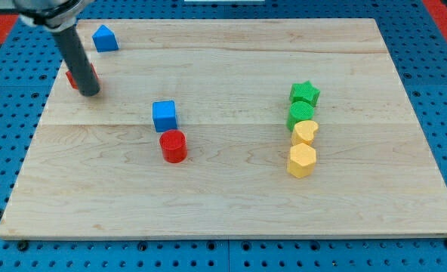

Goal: Push the red star to the top center

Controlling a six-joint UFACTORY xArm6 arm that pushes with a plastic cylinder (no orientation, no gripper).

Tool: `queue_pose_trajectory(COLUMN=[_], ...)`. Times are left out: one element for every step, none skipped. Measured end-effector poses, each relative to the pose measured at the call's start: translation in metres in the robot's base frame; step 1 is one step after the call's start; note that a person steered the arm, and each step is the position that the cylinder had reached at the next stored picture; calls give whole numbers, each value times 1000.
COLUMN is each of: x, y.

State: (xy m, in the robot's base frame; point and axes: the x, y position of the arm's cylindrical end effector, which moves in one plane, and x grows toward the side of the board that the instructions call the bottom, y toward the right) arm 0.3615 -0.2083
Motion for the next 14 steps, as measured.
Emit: queue_pose_trajectory(x=[-22, 24, 67, 57, 51, 0, -58, -87, -77, -118, -140, -118, -83, -95], y=[45, 52, 7, -62, -97, -52, 18, 71, 1, 42, 109, 80, 60, 146])
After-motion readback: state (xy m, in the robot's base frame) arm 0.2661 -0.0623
